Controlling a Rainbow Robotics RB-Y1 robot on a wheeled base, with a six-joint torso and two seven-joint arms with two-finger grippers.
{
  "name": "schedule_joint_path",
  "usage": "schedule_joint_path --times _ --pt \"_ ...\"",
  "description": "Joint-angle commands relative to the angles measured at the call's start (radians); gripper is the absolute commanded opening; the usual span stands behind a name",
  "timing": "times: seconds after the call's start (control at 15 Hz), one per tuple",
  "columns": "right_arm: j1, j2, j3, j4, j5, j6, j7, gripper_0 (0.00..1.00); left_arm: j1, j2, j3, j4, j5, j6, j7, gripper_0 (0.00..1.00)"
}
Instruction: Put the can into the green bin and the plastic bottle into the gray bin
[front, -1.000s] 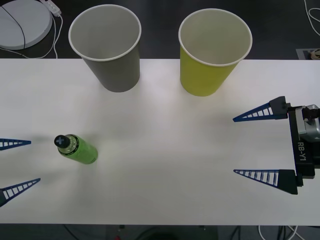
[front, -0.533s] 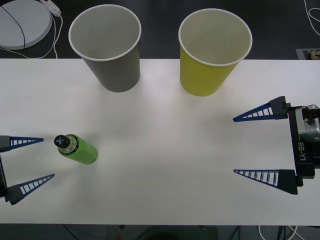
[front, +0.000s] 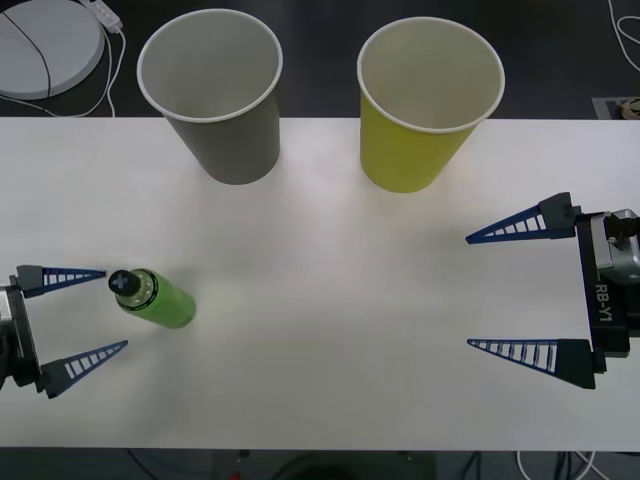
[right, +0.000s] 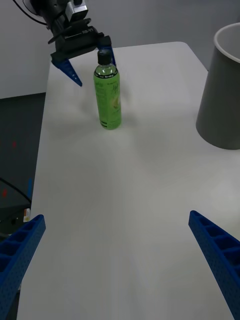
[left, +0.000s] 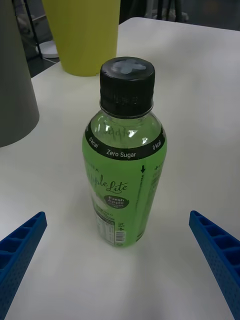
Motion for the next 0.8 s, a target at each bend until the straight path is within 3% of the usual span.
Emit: schedule_joint_path --times 0.07,0.8 --pt "0.000 0.000 0.000 0.000 0.000 0.000 0.000 1.00 -0.018 -0.024 -0.011 0.000 -0.006 0.015 -0.007 1.00" --pt "0.000 0.000 0.000 0.000 0.000 0.000 0.000 1.00 -0.052 -0.136 -0.011 -0.029 -0.006 0.020 0.008 1.00"
